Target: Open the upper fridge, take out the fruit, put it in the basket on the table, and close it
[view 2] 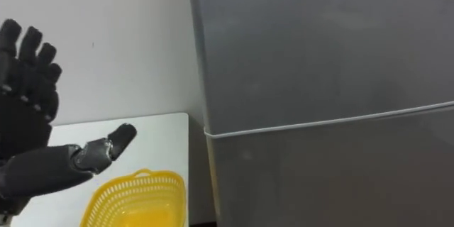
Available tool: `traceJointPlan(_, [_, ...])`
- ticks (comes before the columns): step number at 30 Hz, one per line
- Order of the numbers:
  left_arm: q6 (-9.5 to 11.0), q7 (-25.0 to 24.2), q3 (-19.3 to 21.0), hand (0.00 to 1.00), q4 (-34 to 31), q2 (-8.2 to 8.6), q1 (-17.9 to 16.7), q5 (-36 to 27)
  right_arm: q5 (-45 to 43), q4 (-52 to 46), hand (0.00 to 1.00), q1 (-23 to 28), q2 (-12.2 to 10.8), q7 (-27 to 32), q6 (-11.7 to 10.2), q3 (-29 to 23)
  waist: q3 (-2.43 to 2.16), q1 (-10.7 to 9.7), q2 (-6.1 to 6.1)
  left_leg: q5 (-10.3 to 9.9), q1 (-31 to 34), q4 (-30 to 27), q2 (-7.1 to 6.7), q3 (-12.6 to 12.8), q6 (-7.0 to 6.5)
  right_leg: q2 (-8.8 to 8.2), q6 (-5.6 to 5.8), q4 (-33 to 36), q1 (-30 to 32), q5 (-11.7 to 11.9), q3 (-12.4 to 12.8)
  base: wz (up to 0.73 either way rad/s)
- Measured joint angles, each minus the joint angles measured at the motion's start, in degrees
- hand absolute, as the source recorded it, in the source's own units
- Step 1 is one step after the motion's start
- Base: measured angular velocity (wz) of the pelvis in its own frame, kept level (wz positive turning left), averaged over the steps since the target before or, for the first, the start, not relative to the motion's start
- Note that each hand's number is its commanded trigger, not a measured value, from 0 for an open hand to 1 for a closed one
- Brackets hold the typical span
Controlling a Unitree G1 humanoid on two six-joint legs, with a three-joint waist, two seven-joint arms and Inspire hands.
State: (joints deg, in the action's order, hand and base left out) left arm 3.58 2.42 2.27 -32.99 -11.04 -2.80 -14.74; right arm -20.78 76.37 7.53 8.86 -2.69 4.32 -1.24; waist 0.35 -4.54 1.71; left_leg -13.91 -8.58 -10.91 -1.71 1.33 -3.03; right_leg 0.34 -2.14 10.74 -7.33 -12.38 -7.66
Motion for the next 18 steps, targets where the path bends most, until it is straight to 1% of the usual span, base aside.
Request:
traceJointPlan(2, [-1.2,-2.8,-0.2,0.0,0.0,-0.01,0.1,-1.4,0.0,0.0,0.0,-0.1,0.0,0.0,0.2,0.0,0.03,0.0,-0.08,0.0,0.0,0.0,0.0,0.1,0.0,0.0,0.0,0.0,0.0,0.0,0.1,0.0])
traceJointPlan(5, [-3.0,-5.7,-0.2,0.0,0.1,-0.03,0.1,-1.5,0.0,0.0,0.0,-0.2,0.0,0.0,0.6,0.0,0.02,-0.1,-0.06,0.0,0.0,0.0,0.0,0.3,0.0,0.0,0.0,-0.1,-0.1,0.0,0.1,0.0])
traceJointPlan(9, [-4.7,-8.0,-0.3,0.0,0.3,-0.09,0.1,-1.5,0.0,0.1,0.0,-0.3,0.0,0.1,0.8,0.0,0.04,-0.1,0.14,0.0,0.2,0.0,0.02,0.4,0.0,0.0,0.02,-0.2,0.1,0.0,0.0,0.0])
traceJointPlan(11, [-5.5,-9.3,-0.4,0.0,0.3,-0.22,0.1,-1.5,0.0,0.6,0.0,-0.6,0.0,0.1,0.8,0.0,0.02,-0.4,0.43,0.0,0.4,0.0,0.03,0.4,0.0,-0.04,0.02,-0.1,0.2,0.0,-0.2,0.0])
traceJointPlan(14, [-6.1,-11.2,-0.4,0.0,0.3,-0.4,0.1,-1.5,0.0,0.6,0.0,-0.7,0.1,0.0,0.8,0.0,-0.12,-0.6,0.78,0.0,0.4,0.0,0.07,0.4,0.0,-0.02,0.02,-0.1,0.1,0.0,-0.3,0.02])
traceJointPlan(18, [-6.2,-12.5,-0.9,0.0,0.4,-0.63,0.1,-1.5,0.0,0.6,0.0,-1.3,0.1,0.0,0.8,0.0,-0.09,-1.6,1.1,0.0,0.3,-0.1,0.09,0.4,0.0,0.0,0.01,0.0,-0.1,0.0,-0.3,0.01])
